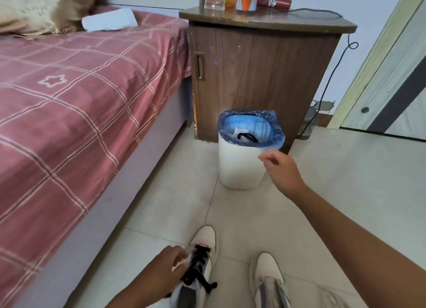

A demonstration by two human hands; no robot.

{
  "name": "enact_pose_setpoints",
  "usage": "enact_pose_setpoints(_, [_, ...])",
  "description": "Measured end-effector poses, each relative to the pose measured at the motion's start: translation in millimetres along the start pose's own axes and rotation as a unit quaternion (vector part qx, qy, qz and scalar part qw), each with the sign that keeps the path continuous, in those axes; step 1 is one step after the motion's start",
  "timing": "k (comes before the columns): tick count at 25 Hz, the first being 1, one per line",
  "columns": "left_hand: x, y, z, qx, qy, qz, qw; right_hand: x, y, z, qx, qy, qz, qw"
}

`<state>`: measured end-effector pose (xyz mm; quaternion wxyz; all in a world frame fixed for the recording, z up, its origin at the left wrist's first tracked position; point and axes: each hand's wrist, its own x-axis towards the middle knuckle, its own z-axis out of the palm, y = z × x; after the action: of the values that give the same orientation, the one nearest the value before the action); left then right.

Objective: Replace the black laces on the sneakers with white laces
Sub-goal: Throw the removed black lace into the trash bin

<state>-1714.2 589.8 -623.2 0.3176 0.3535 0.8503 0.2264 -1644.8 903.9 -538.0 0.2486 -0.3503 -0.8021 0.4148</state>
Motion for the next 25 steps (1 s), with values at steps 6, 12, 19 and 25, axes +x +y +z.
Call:
enact_pose_setpoints(6, [-14, -12, 37, 0.02, -0.058, -0.031, 0.998, -157, 80, 39, -0.136, -0.324, 0.041, 0.935])
enact_pose_setpoints(12, [-23, 2, 72, -0.043, -0.036, -0.039, 0.998, -221, 79, 74, -0.103, -0.376, 0.057, 0.919])
enact_pose_setpoints(19, [-24, 1, 63, -0.066, 0.041, -0.033, 0.996, -211, 70, 90, -0.224, -0.366, -0.003, 0.903])
enact_pose_setpoints(25, [-17, 14, 43, -0.224, 0.096, -0.04, 0.969, -208, 69, 101, -0.122, -0.358, -0.033, 0.925])
